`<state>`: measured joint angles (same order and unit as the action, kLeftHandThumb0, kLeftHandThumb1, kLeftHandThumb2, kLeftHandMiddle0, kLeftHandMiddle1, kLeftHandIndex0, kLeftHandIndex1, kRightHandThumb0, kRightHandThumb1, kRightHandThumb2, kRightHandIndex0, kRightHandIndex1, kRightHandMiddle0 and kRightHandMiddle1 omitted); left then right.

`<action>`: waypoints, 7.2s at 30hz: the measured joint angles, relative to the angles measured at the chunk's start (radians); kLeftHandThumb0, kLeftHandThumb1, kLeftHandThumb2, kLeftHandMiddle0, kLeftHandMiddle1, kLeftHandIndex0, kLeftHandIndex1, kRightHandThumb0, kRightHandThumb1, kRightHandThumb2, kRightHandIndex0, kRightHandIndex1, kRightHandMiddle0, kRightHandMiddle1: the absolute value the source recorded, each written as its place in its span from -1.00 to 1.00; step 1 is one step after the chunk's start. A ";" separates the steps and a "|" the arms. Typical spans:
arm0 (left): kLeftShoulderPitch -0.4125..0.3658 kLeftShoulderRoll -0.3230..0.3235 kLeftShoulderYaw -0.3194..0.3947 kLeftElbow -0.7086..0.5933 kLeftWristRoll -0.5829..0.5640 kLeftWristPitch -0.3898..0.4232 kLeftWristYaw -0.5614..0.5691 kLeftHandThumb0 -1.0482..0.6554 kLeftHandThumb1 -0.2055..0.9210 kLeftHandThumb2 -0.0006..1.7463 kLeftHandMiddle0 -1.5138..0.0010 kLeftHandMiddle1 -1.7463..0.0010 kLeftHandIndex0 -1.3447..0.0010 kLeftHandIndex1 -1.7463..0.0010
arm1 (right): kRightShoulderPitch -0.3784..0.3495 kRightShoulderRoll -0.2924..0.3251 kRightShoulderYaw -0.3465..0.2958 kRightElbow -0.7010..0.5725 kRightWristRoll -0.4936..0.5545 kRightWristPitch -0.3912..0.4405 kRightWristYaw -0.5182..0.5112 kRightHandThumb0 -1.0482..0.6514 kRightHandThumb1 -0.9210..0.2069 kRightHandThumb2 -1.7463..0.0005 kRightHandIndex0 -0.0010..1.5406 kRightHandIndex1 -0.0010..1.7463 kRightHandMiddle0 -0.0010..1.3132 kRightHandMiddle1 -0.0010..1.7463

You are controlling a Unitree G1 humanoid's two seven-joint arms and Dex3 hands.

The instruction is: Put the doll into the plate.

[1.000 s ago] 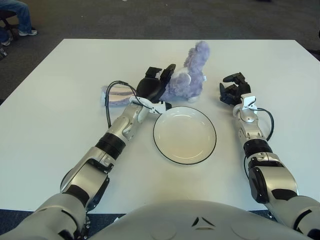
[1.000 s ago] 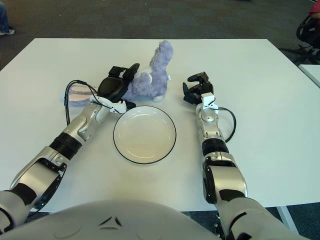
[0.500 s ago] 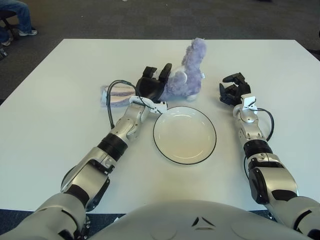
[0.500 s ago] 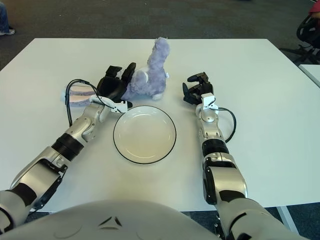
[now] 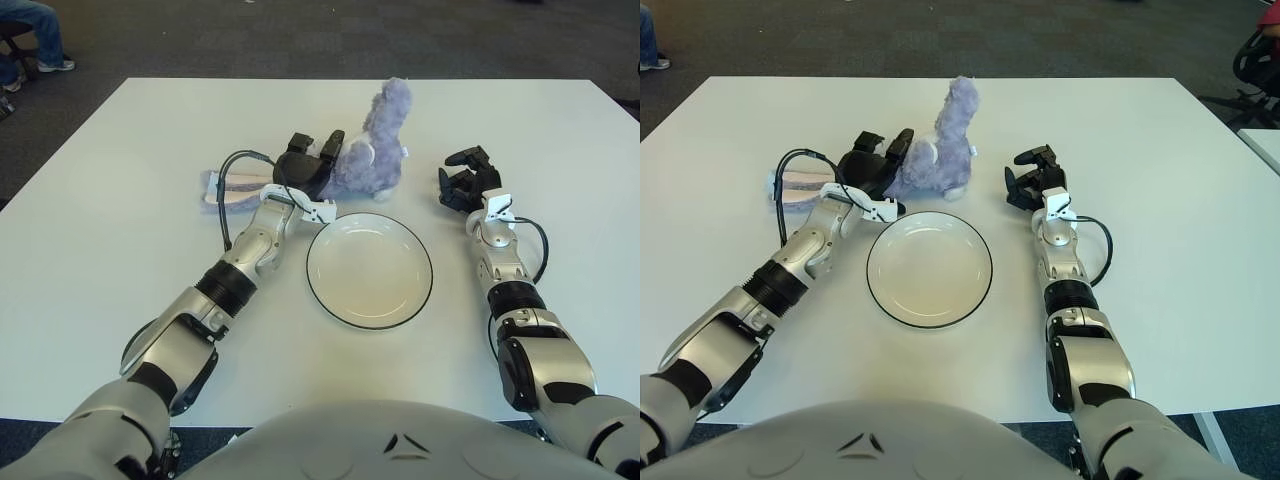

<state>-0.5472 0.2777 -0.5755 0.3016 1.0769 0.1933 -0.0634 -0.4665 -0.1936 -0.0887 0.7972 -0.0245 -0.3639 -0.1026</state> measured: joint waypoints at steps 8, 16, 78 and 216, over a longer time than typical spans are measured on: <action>-0.010 -0.002 0.001 -0.005 -0.006 0.023 -0.039 -0.48 0.21 -0.20 0.97 -0.96 1.00 0.44 | 0.009 -0.004 0.008 -0.018 -0.006 0.008 0.000 0.23 -0.34 -0.11 -0.28 0.83 -0.58 0.88; -0.010 -0.036 0.022 0.007 -0.032 0.074 -0.036 -0.18 0.05 0.01 0.56 -1.00 1.00 0.32 | 0.013 -0.010 0.017 -0.025 -0.008 0.009 0.009 0.23 -0.34 -0.11 -0.28 0.82 -0.58 0.89; -0.011 -0.045 0.019 0.021 -0.086 0.102 0.017 0.67 0.56 -0.02 0.56 -1.00 0.94 -1.00 | 0.013 -0.038 0.051 -0.026 -0.039 0.001 0.035 0.23 -0.42 -0.01 -0.27 0.76 -0.57 0.85; 0.544 0.070 0.241 -0.865 -0.227 -0.222 -0.044 0.23 0.08 0.37 0.50 -0.90 0.19 -1.00 | -0.057 -0.056 0.054 0.099 -0.039 -0.011 0.080 0.22 -0.31 -0.12 -0.25 0.82 -0.55 0.86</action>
<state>-0.0034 0.3481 -0.3350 -0.5631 0.8496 -0.0288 -0.1073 -0.5233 -0.2496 -0.0350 0.8963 -0.0635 -0.3745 -0.0227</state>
